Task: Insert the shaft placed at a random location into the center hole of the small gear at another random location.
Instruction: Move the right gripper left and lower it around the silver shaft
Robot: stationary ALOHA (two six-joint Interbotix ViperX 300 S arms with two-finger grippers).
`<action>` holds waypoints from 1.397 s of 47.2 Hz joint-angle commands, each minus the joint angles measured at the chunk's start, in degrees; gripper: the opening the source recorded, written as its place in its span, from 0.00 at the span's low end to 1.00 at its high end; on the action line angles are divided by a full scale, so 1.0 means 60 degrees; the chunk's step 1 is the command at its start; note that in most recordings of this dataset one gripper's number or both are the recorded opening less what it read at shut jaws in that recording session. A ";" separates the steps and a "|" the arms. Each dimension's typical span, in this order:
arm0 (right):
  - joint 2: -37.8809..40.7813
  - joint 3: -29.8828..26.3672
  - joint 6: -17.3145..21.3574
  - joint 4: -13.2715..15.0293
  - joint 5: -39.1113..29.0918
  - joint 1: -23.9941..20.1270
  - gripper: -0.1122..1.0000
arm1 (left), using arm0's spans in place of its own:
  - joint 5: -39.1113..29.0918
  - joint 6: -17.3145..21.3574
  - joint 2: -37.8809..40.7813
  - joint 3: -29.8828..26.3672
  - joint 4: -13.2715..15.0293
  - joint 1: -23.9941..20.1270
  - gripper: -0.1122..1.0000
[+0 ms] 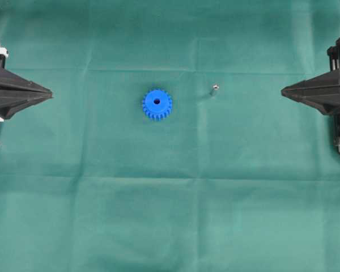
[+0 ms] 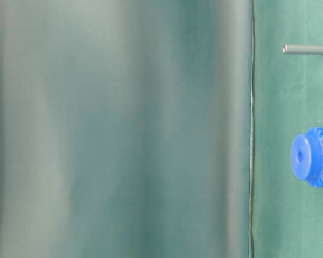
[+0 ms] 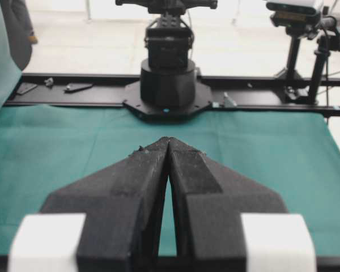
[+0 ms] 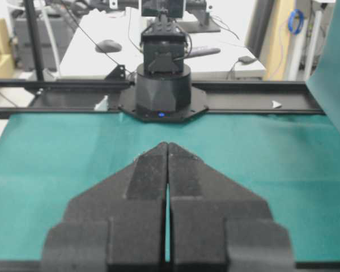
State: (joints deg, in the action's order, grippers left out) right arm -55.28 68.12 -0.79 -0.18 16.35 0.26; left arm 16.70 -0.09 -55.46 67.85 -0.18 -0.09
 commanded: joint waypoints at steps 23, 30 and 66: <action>0.1523 -0.0146 0.0088 0.0015 0.0205 0.0732 0.11 | -0.0073 -0.0015 0.0088 -0.0264 -0.0103 0.0088 0.10; 0.2681 -0.0088 0.0117 -0.0059 0.0674 0.1216 0.23 | -0.0073 -0.0015 0.0103 -0.0249 -0.0088 0.0073 0.10; 0.9214 -0.0703 0.0103 -0.0527 0.3911 0.2109 0.83 | -0.0190 -0.0029 0.0146 -0.0234 -0.0088 0.0073 0.10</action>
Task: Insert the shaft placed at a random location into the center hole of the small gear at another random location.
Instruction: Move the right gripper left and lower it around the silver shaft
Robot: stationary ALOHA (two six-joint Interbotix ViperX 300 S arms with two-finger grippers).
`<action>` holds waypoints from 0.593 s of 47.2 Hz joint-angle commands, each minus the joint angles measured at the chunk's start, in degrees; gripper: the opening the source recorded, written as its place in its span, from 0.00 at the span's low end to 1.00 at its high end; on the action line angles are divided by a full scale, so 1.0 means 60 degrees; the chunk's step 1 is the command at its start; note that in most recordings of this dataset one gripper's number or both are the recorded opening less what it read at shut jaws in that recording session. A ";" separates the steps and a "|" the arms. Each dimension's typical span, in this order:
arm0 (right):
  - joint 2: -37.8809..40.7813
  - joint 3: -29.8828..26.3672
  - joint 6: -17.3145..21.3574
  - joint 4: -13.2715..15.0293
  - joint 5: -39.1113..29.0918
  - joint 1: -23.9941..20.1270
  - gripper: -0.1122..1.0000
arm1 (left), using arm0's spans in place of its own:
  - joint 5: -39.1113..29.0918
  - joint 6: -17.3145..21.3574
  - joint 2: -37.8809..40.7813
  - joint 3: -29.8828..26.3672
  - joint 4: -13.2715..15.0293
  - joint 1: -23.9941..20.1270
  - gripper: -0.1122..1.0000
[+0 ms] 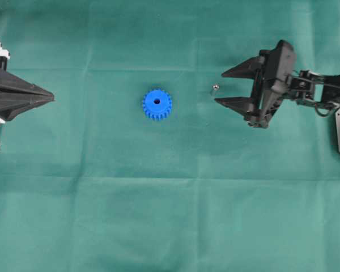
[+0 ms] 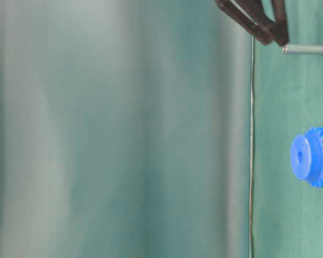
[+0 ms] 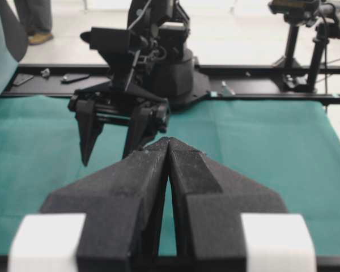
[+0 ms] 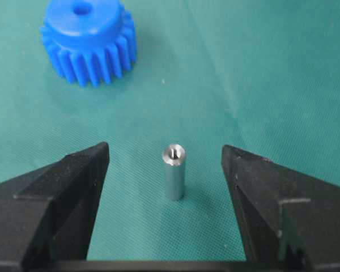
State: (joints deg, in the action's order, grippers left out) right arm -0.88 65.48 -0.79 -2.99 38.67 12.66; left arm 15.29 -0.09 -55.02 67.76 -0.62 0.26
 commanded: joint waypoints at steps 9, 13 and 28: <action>0.0337 -0.0410 0.0103 -0.0073 0.0190 0.0044 0.82 | 0.0029 -0.0029 0.0073 -0.0205 -0.0029 0.0029 0.10; 0.0337 -0.0396 0.0103 -0.0073 0.0205 0.0044 0.82 | 0.0015 -0.0029 0.0073 -0.0205 -0.0029 0.0029 0.10; 0.0381 -0.0425 0.0059 -0.0044 0.0205 0.0044 0.46 | -0.0029 -0.0044 0.0073 -0.0205 -0.0015 0.0015 0.10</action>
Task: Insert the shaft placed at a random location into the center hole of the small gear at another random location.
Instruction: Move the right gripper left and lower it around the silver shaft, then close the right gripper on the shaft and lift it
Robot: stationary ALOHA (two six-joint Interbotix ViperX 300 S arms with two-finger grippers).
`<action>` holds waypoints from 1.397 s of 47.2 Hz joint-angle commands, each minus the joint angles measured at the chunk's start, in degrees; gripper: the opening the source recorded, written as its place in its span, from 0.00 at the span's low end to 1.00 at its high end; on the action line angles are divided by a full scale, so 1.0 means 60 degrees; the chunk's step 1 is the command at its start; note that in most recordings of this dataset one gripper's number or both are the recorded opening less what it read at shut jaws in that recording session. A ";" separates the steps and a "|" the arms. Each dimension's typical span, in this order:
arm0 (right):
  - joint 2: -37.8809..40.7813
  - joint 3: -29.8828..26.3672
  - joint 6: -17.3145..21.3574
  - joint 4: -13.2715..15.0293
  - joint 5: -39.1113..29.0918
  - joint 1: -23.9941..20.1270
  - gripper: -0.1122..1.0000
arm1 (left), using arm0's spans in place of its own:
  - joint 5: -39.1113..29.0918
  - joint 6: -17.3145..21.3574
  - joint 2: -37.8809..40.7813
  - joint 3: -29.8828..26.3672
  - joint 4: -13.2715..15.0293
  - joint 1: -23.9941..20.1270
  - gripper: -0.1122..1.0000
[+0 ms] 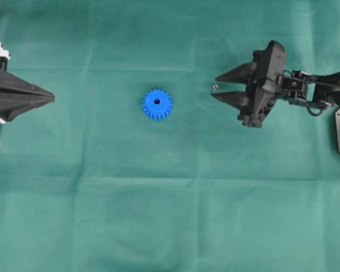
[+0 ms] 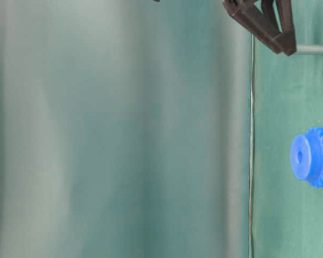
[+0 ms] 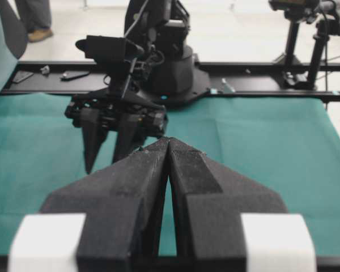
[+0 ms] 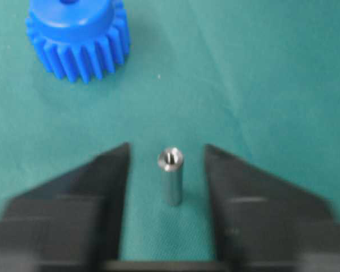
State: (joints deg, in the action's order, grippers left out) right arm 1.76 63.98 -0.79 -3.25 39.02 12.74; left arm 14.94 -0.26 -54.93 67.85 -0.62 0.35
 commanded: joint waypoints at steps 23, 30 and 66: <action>-0.0220 -0.0176 0.0059 -0.0015 0.0059 0.0029 0.22 | -0.0103 -0.0015 0.0059 -0.0220 -0.0029 0.0000 0.10; -0.1011 -0.0234 0.0059 -0.0015 -0.0454 0.0029 0.22 | -0.0103 -0.0015 0.0059 -0.0220 -0.0029 0.0015 0.10; -0.2505 -0.1157 -0.0190 0.0029 -0.3091 0.0015 0.22 | -0.0293 -0.0015 0.0073 -0.0205 -0.0029 0.0000 0.10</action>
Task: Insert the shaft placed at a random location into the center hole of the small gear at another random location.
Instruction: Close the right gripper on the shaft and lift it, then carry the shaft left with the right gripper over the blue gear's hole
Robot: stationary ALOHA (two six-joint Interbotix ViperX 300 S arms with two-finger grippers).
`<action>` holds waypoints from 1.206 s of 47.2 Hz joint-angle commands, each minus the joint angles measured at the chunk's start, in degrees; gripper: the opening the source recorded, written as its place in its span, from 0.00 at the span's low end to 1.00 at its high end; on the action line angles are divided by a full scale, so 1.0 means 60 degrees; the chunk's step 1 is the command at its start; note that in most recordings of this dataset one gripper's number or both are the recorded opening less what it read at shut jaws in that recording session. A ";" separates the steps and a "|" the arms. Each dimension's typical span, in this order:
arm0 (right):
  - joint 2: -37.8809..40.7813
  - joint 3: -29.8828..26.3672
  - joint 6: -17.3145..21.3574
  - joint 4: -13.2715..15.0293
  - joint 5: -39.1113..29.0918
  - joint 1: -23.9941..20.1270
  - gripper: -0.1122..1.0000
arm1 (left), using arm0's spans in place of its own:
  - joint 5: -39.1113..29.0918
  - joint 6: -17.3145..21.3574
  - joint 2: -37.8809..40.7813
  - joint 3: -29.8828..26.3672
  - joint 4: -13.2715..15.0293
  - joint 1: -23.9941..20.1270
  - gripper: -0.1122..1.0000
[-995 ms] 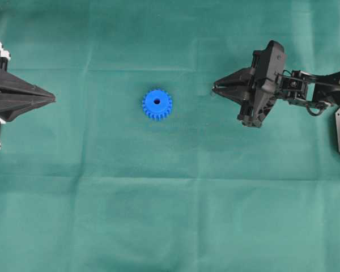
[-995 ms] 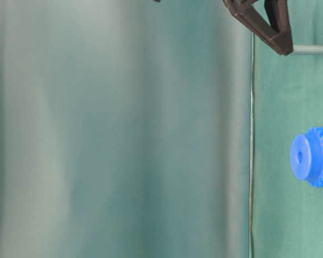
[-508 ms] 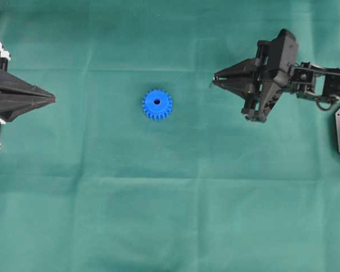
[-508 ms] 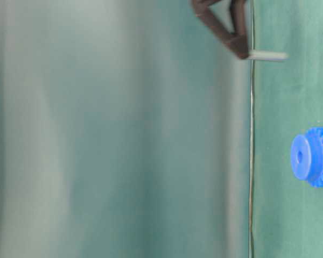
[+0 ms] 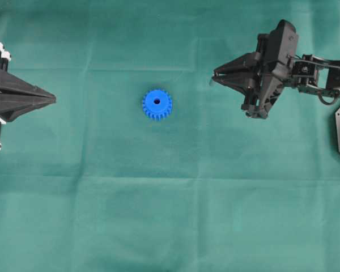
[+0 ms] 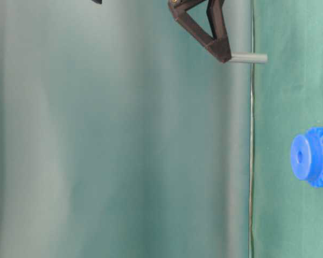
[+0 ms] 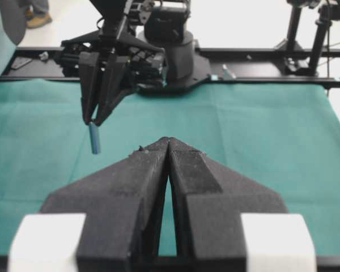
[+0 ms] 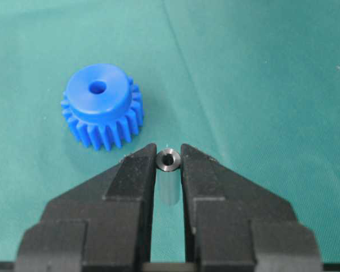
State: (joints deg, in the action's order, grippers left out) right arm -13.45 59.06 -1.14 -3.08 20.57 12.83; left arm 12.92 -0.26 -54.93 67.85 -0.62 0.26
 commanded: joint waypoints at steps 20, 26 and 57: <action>0.1567 -0.2168 -0.0117 0.0000 -0.0103 -0.0674 0.22 | 0.0044 -0.0015 0.0073 -0.0190 -0.0029 0.0029 0.10; 0.2065 -0.2827 -0.0146 0.0015 -0.0278 -0.0879 0.22 | 0.0044 -0.0015 0.0073 -0.0205 -0.0029 0.0015 0.10; 0.2798 -0.3589 -0.0146 0.0059 -0.0352 -0.1055 0.22 | 0.0029 -0.0015 0.0073 -0.0176 -0.0015 0.0015 0.10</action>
State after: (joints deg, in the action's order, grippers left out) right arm 3.78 39.02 -1.14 -2.81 18.19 6.59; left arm 12.83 -0.26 -54.93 67.85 -0.62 0.26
